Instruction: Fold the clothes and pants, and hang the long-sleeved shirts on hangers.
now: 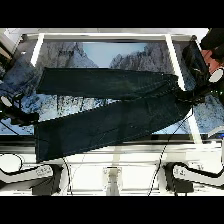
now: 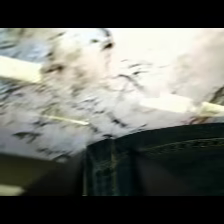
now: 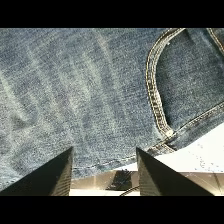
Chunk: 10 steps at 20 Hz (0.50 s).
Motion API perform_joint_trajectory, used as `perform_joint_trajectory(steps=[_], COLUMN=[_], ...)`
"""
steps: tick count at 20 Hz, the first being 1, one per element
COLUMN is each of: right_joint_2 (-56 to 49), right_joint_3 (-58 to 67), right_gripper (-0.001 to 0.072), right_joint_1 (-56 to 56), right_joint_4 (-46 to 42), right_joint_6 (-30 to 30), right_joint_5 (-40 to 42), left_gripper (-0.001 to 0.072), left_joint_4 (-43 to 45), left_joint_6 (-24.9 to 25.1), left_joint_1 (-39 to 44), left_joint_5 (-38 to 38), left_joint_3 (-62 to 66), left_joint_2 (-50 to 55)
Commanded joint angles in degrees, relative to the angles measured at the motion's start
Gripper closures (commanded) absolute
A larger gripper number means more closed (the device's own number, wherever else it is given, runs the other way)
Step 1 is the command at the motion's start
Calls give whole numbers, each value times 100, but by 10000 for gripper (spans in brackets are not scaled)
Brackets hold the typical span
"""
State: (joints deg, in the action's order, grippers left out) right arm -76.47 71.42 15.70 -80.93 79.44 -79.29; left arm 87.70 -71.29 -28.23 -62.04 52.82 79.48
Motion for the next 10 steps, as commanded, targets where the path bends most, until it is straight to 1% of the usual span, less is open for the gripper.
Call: perform_joint_trajectory(steps=[1, 2, 4, 5, 7, 9, 10], right_joint_2=[4, 4, 4, 4, 4, 4, 4], right_joint_3=[-2, -2, -2, -2, -2, -2, -2], right_gripper=[276, 276, 276, 276, 276, 276, 275], right_joint_1=[2, 2, 2, 2, 2, 4, 4], right_joint_4=[2, 2, 2, 0, -55, -457, -627], right_joint_6=[42, 42, 42, 46, 111, 693, 898], right_joint_5=[81, 98, 229, 280, 450, 804, 931], left_gripper=[657, 684, 685, 686, 687, 686, 684], left_joint_4=[-79, 48, 118, 122, 302, 975, 1196], left_joint_6=[168, 160, 94, -7, -374, -894, -901], left_joint_1=[-4, -13, -50, -50, -13, 92, 166], left_joint_5=[28, 85, 367, 562, 909, 929, 863], left_joint_3=[-17, -4, 98, 236, 758, 1384, 1705], left_joint_2=[120, 109, 37, 11, 39, 184, 286])
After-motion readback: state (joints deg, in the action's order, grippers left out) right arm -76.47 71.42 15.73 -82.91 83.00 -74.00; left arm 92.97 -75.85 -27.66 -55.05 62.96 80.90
